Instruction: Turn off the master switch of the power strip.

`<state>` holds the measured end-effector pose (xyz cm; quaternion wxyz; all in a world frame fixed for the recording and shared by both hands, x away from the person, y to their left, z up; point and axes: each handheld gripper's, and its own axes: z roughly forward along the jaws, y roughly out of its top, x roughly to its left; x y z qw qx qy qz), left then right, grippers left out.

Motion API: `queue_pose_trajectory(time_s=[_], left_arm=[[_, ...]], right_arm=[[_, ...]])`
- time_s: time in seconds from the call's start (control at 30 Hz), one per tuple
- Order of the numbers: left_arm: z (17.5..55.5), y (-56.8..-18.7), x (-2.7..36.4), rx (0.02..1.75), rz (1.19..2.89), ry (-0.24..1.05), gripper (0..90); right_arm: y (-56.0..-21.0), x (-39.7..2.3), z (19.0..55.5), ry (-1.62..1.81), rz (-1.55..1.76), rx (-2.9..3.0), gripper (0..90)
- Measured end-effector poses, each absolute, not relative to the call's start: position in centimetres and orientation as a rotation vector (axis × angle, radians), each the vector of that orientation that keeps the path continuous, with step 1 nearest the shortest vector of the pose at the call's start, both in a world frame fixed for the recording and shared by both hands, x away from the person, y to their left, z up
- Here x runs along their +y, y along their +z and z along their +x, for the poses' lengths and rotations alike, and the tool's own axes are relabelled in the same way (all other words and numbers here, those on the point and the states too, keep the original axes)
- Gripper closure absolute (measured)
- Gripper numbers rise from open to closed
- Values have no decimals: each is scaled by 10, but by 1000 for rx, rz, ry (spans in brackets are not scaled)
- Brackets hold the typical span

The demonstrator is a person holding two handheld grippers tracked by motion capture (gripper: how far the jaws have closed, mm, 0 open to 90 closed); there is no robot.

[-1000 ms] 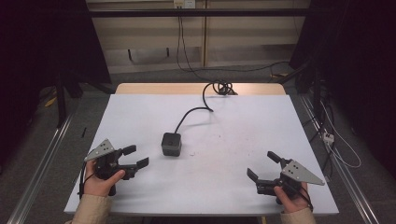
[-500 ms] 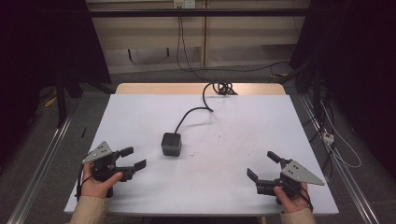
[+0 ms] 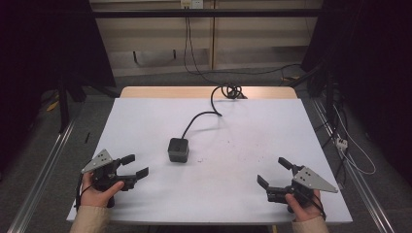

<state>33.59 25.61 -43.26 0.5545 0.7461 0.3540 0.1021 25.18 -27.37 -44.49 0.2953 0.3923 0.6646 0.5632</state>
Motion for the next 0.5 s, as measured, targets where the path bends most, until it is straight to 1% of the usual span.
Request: queue_pose_trajectory(time_s=[0.5], left_arm=[[339,-436,257,843,1762,232,169]], right_arm=[[-446,-274,253,1497,1049,1782,24]])
